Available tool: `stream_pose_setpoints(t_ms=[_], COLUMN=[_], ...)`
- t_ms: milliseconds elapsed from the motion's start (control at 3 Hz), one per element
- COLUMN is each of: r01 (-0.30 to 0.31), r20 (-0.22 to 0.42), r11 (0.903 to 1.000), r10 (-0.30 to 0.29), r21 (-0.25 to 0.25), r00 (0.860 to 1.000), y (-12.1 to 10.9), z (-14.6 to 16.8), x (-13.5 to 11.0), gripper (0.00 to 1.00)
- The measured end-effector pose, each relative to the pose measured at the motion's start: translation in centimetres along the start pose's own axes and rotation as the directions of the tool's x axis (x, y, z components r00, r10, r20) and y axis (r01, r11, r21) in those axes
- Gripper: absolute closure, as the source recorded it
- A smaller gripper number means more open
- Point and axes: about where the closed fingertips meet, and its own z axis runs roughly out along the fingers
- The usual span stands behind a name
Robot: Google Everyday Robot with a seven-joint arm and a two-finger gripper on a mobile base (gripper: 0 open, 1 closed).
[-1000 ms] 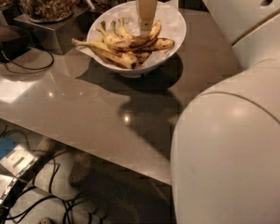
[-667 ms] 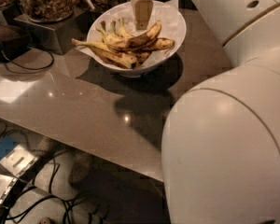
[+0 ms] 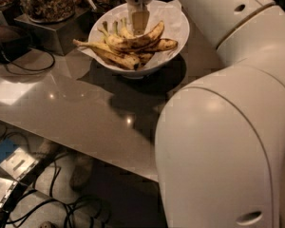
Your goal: Pick banana from white bowl
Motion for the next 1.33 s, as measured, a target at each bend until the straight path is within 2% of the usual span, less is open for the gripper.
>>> stream_pose_setpoints(t_ms=[333,667,1333], r01=[0.020,0.046,0.054], r20=[-0.004,-0.010,-0.022], r11=[0.9992,0.9978,0.9969], r10=[-0.020,-0.046,-0.055], r21=[-0.033,-0.047,-0.058], r00=[1.000,0.999,0.998], y=[0.9,1.7,2.3], z=[1.2,1.4,1.5], x=[-0.4,-0.7,-0.4], gripper=[0.46,0.44,0.48])
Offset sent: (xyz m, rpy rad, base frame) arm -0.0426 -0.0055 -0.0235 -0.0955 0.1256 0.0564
